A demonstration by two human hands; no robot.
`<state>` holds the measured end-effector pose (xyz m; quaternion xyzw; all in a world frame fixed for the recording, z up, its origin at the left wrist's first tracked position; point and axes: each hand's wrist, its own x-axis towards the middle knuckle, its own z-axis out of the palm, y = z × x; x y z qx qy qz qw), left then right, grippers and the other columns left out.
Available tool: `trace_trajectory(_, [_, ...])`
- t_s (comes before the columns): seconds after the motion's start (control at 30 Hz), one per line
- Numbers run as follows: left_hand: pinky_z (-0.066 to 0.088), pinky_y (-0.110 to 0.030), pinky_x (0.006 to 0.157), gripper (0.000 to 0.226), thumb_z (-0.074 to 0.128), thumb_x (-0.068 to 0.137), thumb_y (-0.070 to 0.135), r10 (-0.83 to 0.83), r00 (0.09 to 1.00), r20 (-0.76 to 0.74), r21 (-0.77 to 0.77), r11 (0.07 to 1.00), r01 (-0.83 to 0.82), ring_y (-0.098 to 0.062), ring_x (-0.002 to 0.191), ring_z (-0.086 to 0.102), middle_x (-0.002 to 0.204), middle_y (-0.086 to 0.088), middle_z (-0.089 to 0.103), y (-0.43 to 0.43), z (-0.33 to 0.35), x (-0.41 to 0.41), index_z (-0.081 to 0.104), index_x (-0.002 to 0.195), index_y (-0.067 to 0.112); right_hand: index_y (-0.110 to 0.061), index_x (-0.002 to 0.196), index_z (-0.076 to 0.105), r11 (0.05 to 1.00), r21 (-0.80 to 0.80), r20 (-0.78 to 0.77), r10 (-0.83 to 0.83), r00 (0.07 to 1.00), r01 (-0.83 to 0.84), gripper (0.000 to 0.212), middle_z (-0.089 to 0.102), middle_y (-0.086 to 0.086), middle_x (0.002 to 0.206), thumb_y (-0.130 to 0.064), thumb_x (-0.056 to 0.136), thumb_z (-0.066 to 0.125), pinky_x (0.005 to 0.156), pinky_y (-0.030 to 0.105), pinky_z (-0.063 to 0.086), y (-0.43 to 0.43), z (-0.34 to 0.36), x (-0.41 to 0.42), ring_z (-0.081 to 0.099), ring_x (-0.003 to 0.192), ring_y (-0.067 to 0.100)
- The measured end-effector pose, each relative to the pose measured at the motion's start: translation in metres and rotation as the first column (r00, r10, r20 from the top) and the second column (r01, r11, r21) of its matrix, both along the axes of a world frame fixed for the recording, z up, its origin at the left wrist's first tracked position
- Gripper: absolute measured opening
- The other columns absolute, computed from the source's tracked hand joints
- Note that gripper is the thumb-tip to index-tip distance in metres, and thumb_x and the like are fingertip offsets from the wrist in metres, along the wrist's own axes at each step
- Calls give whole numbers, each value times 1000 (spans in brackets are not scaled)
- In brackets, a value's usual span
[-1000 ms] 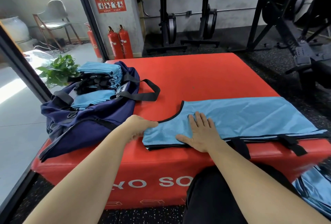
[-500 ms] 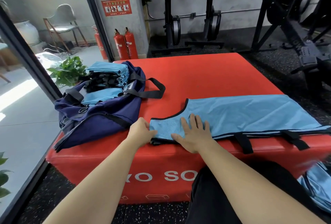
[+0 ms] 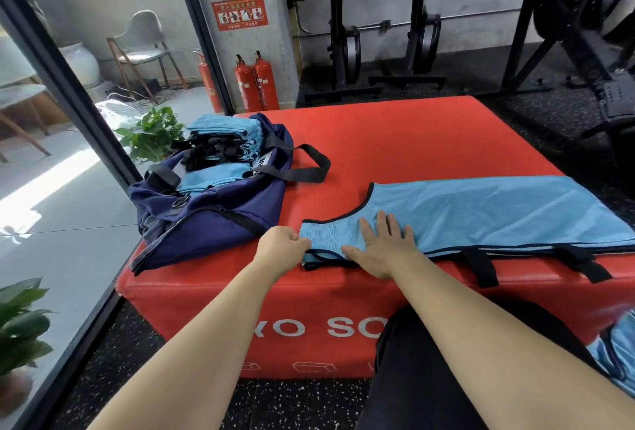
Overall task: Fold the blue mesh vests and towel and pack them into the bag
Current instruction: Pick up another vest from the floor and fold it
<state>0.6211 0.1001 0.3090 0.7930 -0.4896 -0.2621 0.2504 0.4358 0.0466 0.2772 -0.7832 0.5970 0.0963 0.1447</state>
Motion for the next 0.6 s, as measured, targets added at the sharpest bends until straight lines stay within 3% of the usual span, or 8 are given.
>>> trace_trajectory(0.1, [35,-21,45,27,58,84,9,46,994,-99,-80,995,-54,-1,36,47,58,-6,65,2,0,-5,47,60,13,-29,156,-4,999,38,45,-18,999,17,81,-19,10,161,-74,91,13,118,55,-6,-3,7,0,-18,148,29])
trace_trajectory(0.2, [41,-20,47,26,55,87,2,57,988,-146,26,998,-53,-4,34,48,62,-10,68,5,-3,-5,51,64,11,-28,157,-1,999,38,43,-4,999,2,82,-16,11,162,-74,91,17,119,55,-3,-4,10,-2,-16,149,30])
trace_trajectory(0.3, [48,-24,49,16,56,88,7,45,995,-84,107,994,-36,-9,36,50,60,-7,67,8,-10,2,55,73,10,-28,156,-3,999,17,12,28,1000,-28,81,-17,12,162,-72,93,21,119,55,0,-2,8,-4,-16,149,31])
trace_trajectory(0.37, [56,-32,62,10,53,85,14,31,994,108,69,997,-38,-18,52,60,69,-6,70,7,-11,8,60,82,7,-28,156,-4,999,7,6,37,999,-38,81,-18,12,161,-71,93,22,119,54,0,-1,6,-5,-16,149,31])
trace_trajectory(0.43, [49,-35,69,15,47,86,17,31,949,313,6,999,-35,-28,77,59,87,-6,67,7,-11,9,57,92,7,-27,157,-3,999,-3,32,37,999,-37,80,-16,13,162,-70,93,21,119,55,-2,0,7,-5,-16,149,30])
trace_trajectory(0.53, [45,-35,75,16,45,94,20,6,918,398,-129,990,49,-31,94,57,101,-5,64,1,-10,-1,56,103,13,-26,156,-4,994,-105,77,33,997,-25,78,-18,12,161,-68,95,19,118,56,-7,2,7,-3,-19,148,29])
trace_trajectory(0.6, [45,-38,89,23,45,97,22,-176,896,408,-144,957,253,-28,112,54,117,-3,61,-8,-14,-13,60,115,17,-28,156,-7,984,-175,63,26,998,-14,77,-22,10,161,-69,95,17,116,58,-12,4,3,-4,-24,146,31])
